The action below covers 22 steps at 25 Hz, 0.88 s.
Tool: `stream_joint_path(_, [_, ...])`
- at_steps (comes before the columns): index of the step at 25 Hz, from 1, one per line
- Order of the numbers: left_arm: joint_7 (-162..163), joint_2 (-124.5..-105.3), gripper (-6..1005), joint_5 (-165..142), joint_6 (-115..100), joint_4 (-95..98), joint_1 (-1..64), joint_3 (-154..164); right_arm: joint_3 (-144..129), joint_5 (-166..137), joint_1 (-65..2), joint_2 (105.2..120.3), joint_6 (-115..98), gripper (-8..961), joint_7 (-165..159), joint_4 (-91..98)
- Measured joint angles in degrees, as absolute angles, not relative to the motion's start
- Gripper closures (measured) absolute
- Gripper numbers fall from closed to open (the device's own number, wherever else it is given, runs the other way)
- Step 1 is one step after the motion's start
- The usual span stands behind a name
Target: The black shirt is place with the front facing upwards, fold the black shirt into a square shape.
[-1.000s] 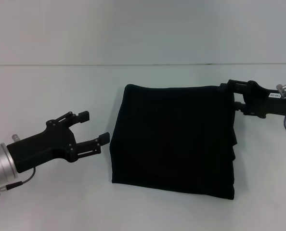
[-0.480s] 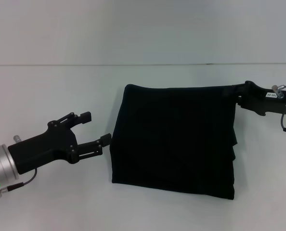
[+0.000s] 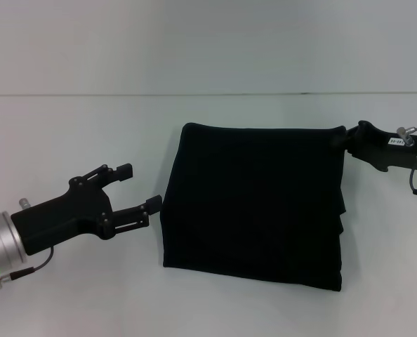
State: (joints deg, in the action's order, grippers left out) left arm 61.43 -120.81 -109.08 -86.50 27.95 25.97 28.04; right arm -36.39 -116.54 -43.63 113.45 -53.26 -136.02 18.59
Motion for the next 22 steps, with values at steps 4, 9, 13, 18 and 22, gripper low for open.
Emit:
stream_joint_path(4, [61.43, -120.84, 76, -109.06, -86.5, 27.95, 25.91, 28.04, -36.13, -116.39, -43.58, 113.46, -53.58, 917, -136.0, 18.75])
stream_joint_path(9, [61.43, -120.93, 76, -109.06, -86.49, 27.87, 25.91, 28.04, -35.49, -115.31, -43.27, 113.18, -54.72, 929, -135.71, 19.15])
stream_joint_path(13, [61.44, -120.94, 76, -108.98, -86.48, 27.81, 25.92, 28.04, -35.36, -111.71, -42.26, 112.31, -55.88, 914, -134.81, 19.17])
stream_joint_path(18, [61.43, -120.98, 76, -108.97, -86.29, 27.45, 25.98, 28.04, -35.27, -109.43, -40.59, 111.84, -56.14, 896, -134.7, 19.51])
stream_joint_path(22, [61.44, -121.02, 76, -108.97, -85.94, 27.12, 26.2, 28.04, -35.48, -109.81, -40.04, 111.94, -54.16, 881, -134.68, 19.26])
